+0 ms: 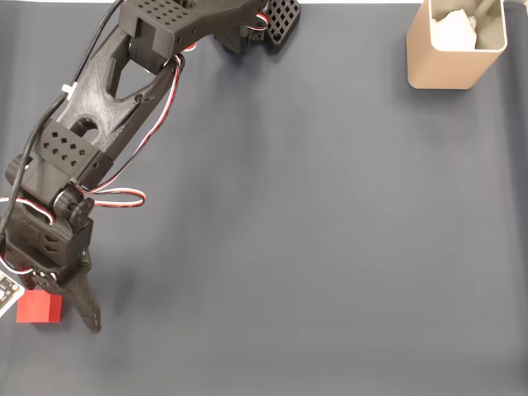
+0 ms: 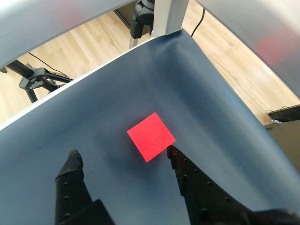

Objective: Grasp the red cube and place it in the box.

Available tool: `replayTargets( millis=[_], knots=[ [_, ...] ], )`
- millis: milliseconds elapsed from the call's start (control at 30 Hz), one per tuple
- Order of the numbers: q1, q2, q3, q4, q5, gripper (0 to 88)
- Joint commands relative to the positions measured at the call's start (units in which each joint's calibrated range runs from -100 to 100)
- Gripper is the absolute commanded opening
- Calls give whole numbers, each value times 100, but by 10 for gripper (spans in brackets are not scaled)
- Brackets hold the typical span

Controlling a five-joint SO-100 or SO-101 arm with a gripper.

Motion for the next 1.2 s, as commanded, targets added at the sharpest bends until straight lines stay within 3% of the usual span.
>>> replayTargets(
  millis=[0,1167],
  knots=[
    [6,-449,-67,-146,5,416],
    [-22,-111,-240,-778,-5,419]
  ],
)
